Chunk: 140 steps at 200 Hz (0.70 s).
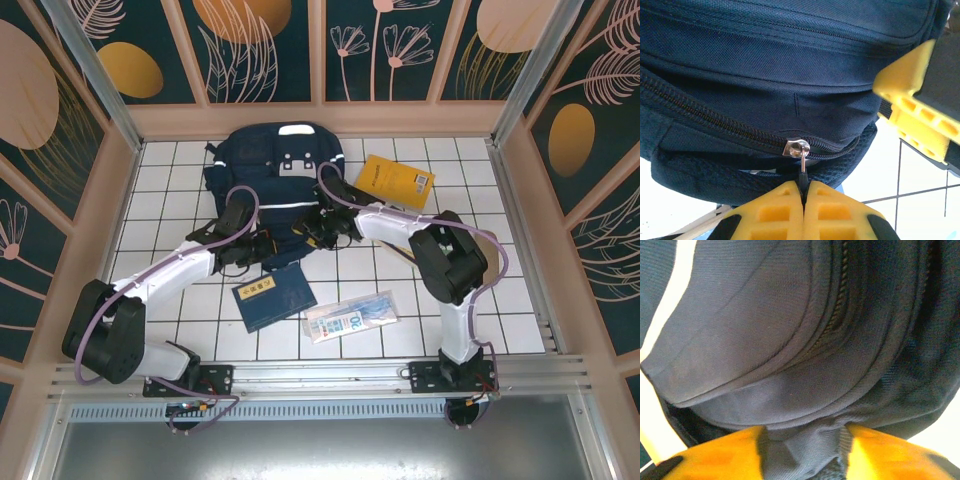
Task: Pack the student bag
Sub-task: Unzip the student bag at the top-center of the table.
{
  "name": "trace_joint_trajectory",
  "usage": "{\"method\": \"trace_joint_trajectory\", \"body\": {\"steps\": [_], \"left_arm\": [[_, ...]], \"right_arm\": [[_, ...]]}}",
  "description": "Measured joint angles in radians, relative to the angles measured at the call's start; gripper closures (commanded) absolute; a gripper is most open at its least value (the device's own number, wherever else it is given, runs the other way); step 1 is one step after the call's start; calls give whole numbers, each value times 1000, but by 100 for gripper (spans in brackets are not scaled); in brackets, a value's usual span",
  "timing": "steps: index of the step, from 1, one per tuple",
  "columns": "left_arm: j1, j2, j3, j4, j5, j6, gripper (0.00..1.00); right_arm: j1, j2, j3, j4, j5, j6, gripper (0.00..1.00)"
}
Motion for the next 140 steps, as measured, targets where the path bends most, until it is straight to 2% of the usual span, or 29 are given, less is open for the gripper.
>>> {"method": "trace_joint_trajectory", "body": {"steps": [23, 76, 140], "left_arm": [[0, 1, 0, -5, -12, 1, 100], [-7, 2, 24, -49, -74, 10, 100], [8, 21, 92, -158, -285, 36, 100]], "right_arm": [[0, 6, 0, -4, -3, -2, 100], [-13, 5, 0, -8, 5, -26, 100], [-100, -42, -14, -31, 4, -124, 100]]}}
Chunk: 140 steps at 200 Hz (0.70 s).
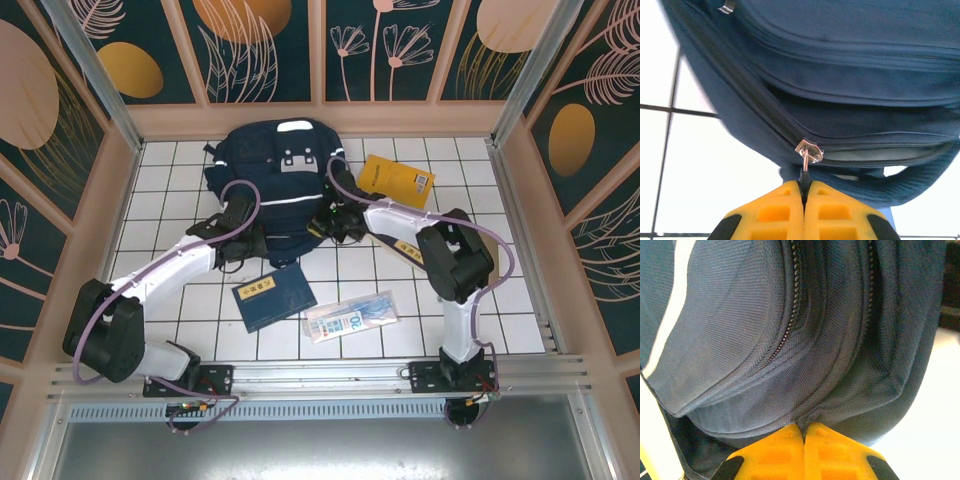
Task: Pack the student bag
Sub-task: Unzip the student bag at the top-center of the table.
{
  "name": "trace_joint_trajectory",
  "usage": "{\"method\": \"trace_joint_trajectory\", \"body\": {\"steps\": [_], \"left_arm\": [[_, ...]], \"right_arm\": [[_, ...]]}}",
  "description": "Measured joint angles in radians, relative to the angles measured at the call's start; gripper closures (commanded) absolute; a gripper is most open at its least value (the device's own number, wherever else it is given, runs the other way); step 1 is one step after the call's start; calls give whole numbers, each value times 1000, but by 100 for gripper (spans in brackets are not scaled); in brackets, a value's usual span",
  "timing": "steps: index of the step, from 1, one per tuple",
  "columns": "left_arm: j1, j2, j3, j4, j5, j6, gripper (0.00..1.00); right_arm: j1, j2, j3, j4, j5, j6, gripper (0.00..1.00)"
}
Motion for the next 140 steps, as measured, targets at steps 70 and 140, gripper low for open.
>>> {"method": "trace_joint_trajectory", "body": {"steps": [70, 140], "left_arm": [[150, 101, 75, -12, -76, 45, 100], [245, 211, 169, 8, -42, 59, 100]], "right_arm": [[-66, -71, 28, -68, 11, -159, 100], [-295, -134, 70, -143, 138, -327, 100]]}}
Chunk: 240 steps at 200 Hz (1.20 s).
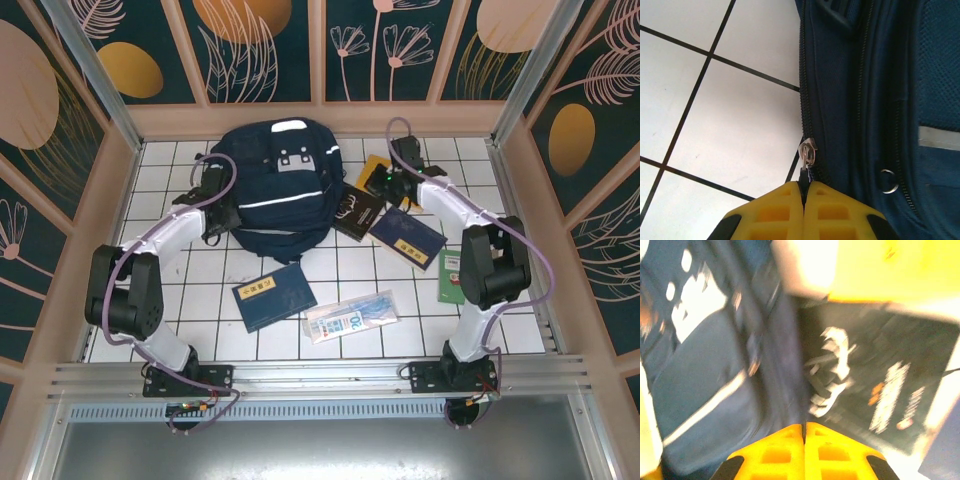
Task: Pack the student bag
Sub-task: Unzip the student bag at the top-center of the table.
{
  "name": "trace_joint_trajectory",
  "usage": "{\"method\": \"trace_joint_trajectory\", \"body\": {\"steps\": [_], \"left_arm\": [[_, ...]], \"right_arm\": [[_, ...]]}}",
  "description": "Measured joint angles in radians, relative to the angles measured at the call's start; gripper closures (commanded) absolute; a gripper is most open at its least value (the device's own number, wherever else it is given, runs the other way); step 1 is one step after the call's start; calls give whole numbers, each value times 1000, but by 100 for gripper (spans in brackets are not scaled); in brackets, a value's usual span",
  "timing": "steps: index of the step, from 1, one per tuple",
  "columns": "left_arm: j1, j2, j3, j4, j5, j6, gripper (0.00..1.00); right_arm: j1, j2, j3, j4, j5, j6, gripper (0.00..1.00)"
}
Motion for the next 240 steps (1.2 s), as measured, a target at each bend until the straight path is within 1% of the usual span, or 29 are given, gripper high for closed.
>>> {"method": "trace_joint_trajectory", "body": {"steps": [3, 8, 16, 25, 33, 37, 57, 76, 93, 134, 157, 169, 202, 226, 240], "left_arm": [[1, 0, 0, 3, 8, 0, 100], [0, -1, 0, 7, 25, 0, 100], [-9, -3, 0, 13, 47, 0, 100], [-26, -7, 0, 17, 70, 0, 100], [-45, -12, 2, 17, 87, 0, 100], [-54, -13, 3, 17, 94, 0, 100], [-114, -15, 19, 17, 130, -5, 100], [-166, -15, 27, 24, 173, -21, 100], [-206, -16, 27, 47, 208, -50, 100], [-278, -16, 27, 89, 237, -100, 100], [-303, -14, 26, 112, 254, -111, 100], [-314, -12, 24, 123, 262, -114, 100], [-330, -11, 5, 144, 283, -115, 100], [-335, -11, -7, 150, 289, -115, 100], [-338, -11, -14, 154, 296, -114, 100]], "right_arm": [[-3, 2, 5, -3, 4, -5, 100], [-7, 5, 17, -9, 10, -16, 94], [-6, 9, 34, -16, 13, -30, 84], [1, 12, 51, -23, 13, -38, 69], [8, 12, 61, -23, 13, -45, 60], [11, 12, 65, -23, 12, -51, 57], [34, 8, 70, -24, 7, -53, 48], [60, -6, 59, -28, -6, -40, 42], [79, -54, 7, -27, -23, -1, 36], [111, -209, -172, -22, -71, 119, 31], [138, -271, -276, 3, -96, 196, 25], [163, -296, -344, 35, -126, 248, 23], [226, -298, -480, 139, -194, 388, 20], [233, -265, -491, 229, -219, 465, 17], [237, -238, -487, 290, -222, 506, 14]]}}
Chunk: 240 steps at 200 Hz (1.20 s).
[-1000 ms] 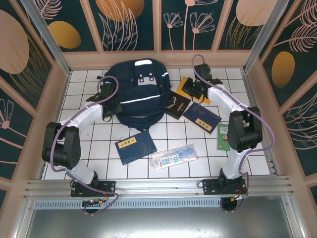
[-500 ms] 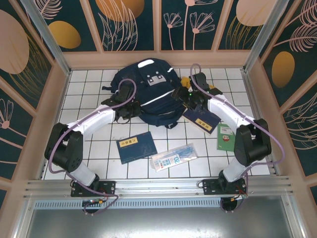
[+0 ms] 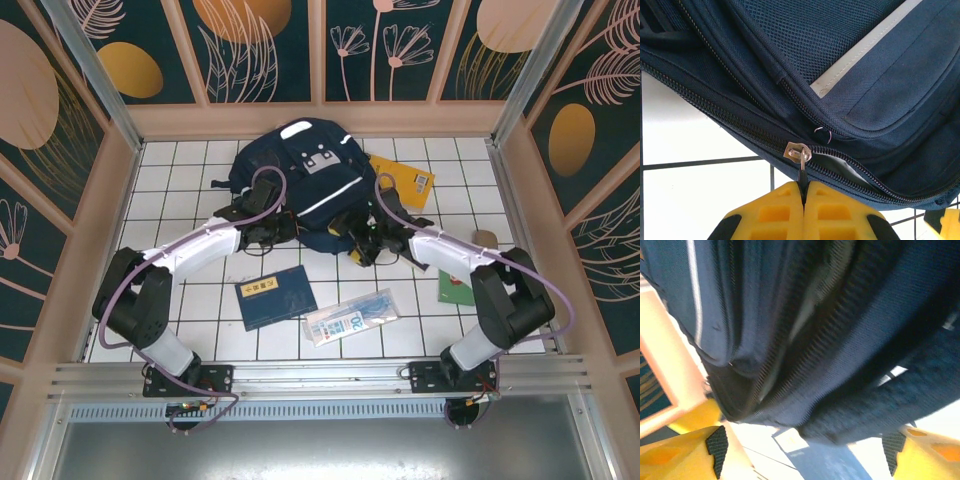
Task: Pack the student bag
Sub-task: Unzip the student bag at the top-center of the table.
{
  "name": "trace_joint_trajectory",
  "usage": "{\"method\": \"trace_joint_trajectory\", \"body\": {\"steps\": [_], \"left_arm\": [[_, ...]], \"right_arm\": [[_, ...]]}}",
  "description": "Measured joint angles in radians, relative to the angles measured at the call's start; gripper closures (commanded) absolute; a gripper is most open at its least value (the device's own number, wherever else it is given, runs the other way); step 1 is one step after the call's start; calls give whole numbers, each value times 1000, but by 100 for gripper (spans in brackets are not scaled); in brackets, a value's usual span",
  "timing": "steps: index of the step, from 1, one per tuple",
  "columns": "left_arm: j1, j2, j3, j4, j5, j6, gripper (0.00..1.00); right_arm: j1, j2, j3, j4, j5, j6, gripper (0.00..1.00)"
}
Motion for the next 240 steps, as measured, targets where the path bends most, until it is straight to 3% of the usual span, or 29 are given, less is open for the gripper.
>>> {"method": "trace_joint_trajectory", "body": {"steps": [19, 34, 54, 71, 87, 133, 182, 240], "left_arm": [[-1, 0, -13, 5, 7, 0, 100], [-1, 0, -23, 6, 8, 0, 100], [-1, 0, -30, 5, 5, 2, 100], [-1, 0, -29, 1, -6, 9, 100], [-5, 1, -26, -16, -30, 22, 100], [-5, 54, 39, -100, -155, 70, 100], [126, 169, 106, -145, -279, 116, 100], [175, 287, 236, -198, -255, 156, 100]], "right_arm": [[11, 47, 13, 53, 0, 45, 14], [19, 86, 26, 76, 1, 70, 21], [21, 126, 45, 77, 3, 83, 49], [20, 142, 58, 62, 11, 88, 83], [19, 145, 77, 31, 22, 68, 100], [-14, 134, 111, -62, 47, -4, 100], [-79, 60, 84, -136, 81, -92, 100], [-84, 52, 87, -110, 53, -180, 100]]}}
